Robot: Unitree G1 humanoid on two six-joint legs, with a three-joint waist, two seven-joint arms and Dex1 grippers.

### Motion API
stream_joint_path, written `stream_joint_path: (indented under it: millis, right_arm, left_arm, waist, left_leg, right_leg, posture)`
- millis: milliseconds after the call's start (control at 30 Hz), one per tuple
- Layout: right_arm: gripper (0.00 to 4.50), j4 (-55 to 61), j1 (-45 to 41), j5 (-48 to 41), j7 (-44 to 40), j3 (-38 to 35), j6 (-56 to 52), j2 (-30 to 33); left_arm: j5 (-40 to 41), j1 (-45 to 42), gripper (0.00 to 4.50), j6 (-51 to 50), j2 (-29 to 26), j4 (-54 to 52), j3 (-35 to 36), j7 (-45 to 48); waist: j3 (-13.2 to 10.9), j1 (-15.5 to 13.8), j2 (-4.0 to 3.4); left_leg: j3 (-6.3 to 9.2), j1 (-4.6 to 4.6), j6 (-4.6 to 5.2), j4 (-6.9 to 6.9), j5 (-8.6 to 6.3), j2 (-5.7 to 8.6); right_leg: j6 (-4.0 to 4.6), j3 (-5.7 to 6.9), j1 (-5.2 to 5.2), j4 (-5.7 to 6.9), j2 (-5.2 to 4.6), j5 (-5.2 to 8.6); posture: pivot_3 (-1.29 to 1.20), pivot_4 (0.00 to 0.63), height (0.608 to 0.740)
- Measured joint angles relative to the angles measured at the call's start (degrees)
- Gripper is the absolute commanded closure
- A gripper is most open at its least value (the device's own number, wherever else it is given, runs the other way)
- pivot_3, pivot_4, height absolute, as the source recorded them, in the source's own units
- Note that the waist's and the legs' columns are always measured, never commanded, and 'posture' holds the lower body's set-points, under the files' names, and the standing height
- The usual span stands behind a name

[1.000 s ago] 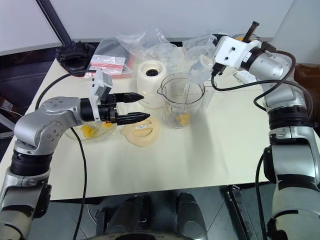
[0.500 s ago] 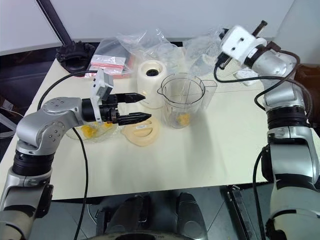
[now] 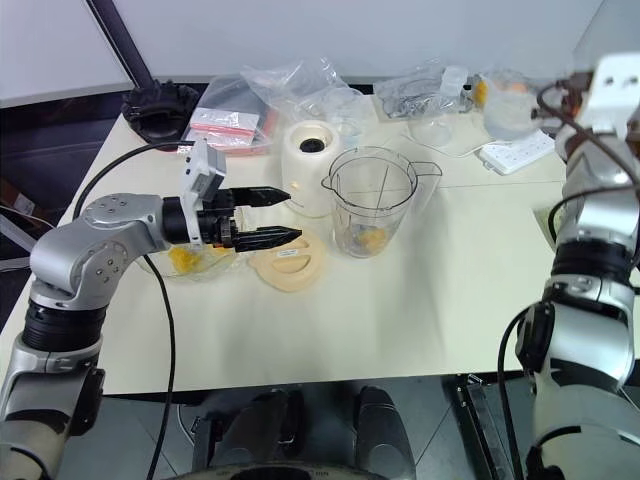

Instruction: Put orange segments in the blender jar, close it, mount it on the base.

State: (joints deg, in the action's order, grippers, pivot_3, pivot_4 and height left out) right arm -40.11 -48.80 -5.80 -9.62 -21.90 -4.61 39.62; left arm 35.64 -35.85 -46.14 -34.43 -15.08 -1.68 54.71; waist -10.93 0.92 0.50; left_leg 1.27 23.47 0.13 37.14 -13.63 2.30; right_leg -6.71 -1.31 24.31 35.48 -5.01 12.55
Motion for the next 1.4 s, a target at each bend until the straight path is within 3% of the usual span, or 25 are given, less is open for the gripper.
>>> stream_joint_path:
  millis: [233, 567, 1067, 1167, 1400]
  right_arm:
    - [4.44, -4.06, 9.98, -2.30, 6.99, -3.62, 2.92, -5.07]
    - [4.44, -14.14, 10.61, -4.09, 8.96, -4.25, 10.85, -7.59]
    - [4.44, -19.37, 10.82, -6.37, 8.73, -3.80, 10.45, -9.74]
    - [3.51, -19.79, 10.93, -6.44, 9.53, -3.70, 10.25, -9.90]
    - [0.07, -19.98, 13.15, -6.08, 11.51, -2.86, 9.94, -10.43]
  left_arm:
    - [0.05, 0.03, 0.47, -0.97, -0.31, -0.81, -0.70, 0.01]
    - [-0.09, 1.83, 0.47, -1.02, -1.72, -1.89, -2.14, 0.90]
    - [-1.34, 2.87, 0.47, 0.61, -2.06, -1.76, -3.42, 1.41]
    - [-1.39, 2.87, 0.47, 0.97, -2.05, -1.60, -3.59, 1.49]
    - [-1.43, 3.61, 0.47, 1.99, -2.09, -1.18, -3.82, 1.54]
  waist:
    - [0.01, 0.50, -0.04]
    - [0.01, 1.63, -0.03]
    - [0.01, 1.61, -0.03]
    - [0.02, 1.61, -0.02]
    - [0.02, 1.74, -0.02]
  left_leg:
    - [-0.14, -0.06, 0.01, 0.02, 0.01, -0.02]
    - [-0.12, -0.07, 0.02, 0.02, 0.01, -0.04]
    - [-0.10, -0.10, 0.01, 0.03, 0.01, -0.05]
    - [-0.10, -0.10, 0.02, 0.03, 0.01, -0.05]
    - [-0.11, -0.11, 0.02, 0.04, 0.01, -0.06]
  right_leg:
    - [0.00, -0.11, 0.01, 0.04, 0.04, 0.00]
    - [0.00, -0.13, -0.01, 0.05, 0.09, 0.00]
    - [0.00, -0.15, -0.05, 0.05, 0.11, 0.00]
    - [0.00, -0.15, -0.06, 0.04, 0.11, 0.00]
    - [0.00, -0.16, -0.06, 0.04, 0.12, 0.00]
  posture:
    - [0.00, 0.150, 0.740]
    - [0.00, 0.150, 0.740]
    - [0.00, 0.150, 0.740]
    - [0.00, 0.150, 0.740]
    - [0.00, 0.150, 0.740]
